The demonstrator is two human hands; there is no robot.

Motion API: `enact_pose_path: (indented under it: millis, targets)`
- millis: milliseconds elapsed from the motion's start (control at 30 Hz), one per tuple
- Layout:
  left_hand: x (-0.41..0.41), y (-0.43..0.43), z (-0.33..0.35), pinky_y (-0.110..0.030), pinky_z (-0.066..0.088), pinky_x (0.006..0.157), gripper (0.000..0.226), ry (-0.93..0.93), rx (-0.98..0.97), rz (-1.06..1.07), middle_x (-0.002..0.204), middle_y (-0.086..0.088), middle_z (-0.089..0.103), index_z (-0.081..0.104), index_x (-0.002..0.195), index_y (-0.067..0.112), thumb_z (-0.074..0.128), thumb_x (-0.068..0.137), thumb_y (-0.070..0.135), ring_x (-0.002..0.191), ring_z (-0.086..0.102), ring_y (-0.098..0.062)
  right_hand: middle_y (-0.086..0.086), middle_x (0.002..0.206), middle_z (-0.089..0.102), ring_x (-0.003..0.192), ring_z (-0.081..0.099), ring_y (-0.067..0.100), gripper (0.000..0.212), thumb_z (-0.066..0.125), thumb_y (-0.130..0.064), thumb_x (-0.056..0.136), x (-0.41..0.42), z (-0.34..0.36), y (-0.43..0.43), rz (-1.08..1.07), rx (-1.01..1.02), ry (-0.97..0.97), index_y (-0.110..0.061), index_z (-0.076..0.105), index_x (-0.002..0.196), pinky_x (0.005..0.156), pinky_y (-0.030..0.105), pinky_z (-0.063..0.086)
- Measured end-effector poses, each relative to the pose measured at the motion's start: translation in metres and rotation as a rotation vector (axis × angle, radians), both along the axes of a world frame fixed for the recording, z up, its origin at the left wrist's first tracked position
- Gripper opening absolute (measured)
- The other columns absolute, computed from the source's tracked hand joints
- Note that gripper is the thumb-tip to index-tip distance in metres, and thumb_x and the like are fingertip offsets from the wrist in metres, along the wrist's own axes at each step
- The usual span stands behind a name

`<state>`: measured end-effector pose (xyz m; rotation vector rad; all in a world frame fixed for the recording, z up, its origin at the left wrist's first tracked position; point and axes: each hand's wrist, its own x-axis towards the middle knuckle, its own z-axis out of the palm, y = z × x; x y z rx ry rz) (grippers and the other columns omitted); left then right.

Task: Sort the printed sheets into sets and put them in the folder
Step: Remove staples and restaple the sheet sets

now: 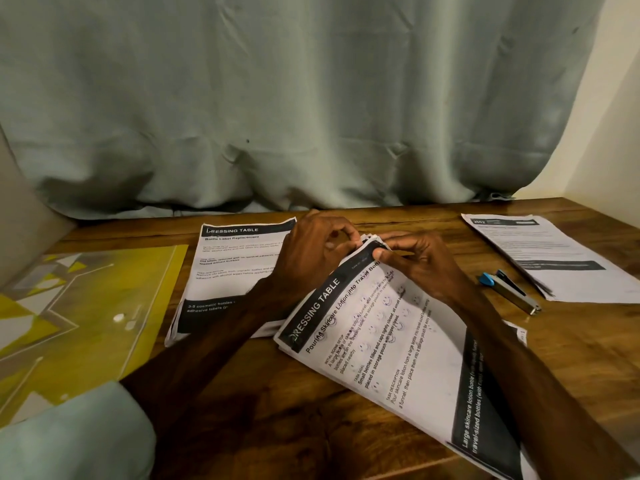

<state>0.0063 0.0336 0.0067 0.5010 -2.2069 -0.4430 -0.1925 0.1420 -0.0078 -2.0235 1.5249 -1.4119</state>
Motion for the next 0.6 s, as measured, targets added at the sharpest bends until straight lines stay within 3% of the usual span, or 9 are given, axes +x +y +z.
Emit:
enact_pose_path:
  millis: [67, 167, 367, 600]
  targets:
    - [0.0, 0.001, 0.0034, -0.032, 0.059, 0.068, 0.004, 0.018, 0.091, -0.078, 0.083, 0.008, 0.075, 0.078, 0.089, 0.018, 0.075, 0.088, 0.016, 0.073, 0.069, -0.008, -0.01, 0.113, 0.076, 0.102, 0.073, 0.01, 0.016, 0.067, -0.006, 0.094, 0.0011, 0.0007, 0.0013, -0.016, -0.011, -0.014, -0.004, 0.077, 0.107, 0.083, 0.023, 0.059]
    - [0.0, -0.0001, 0.0033, -0.038, 0.062, 0.067, 0.003, 0.039, 0.155, -0.084, 0.076, 0.005, 0.076, 0.078, 0.088, 0.016, 0.075, 0.088, 0.014, 0.068, 0.072, -0.009, -0.016, 0.11, 0.076, 0.1, 0.073, 0.008, 0.016, 0.068, -0.006, 0.094, 0.0035, 0.0011, 0.0017, -0.024, -0.01, -0.005, -0.005, 0.077, 0.106, 0.081, 0.021, 0.059]
    - [-0.0001, 0.0033, 0.0041, -0.042, 0.063, 0.069, 0.002, 0.058, 0.256, -0.079, 0.077, 0.004, 0.077, 0.079, 0.09, 0.011, 0.077, 0.088, 0.011, 0.068, 0.074, -0.007, -0.004, 0.11, 0.077, 0.099, 0.074, 0.01, 0.016, 0.067, -0.006, 0.094, 0.002, -0.0002, 0.0016, -0.034, -0.006, 0.007, -0.002, 0.077, 0.106, 0.082, 0.026, 0.06]
    - [-0.0004, 0.0057, 0.0057, -0.043, 0.063, 0.072, 0.006, 0.051, 0.255, -0.096, 0.084, 0.001, 0.079, 0.08, 0.093, 0.012, 0.076, 0.089, 0.011, 0.073, 0.075, -0.011, -0.005, 0.109, 0.076, 0.099, 0.073, 0.009, 0.015, 0.067, -0.004, 0.094, 0.0041, 0.0003, 0.0013, -0.028, -0.011, 0.021, -0.002, 0.077, 0.105, 0.079, 0.021, 0.059]
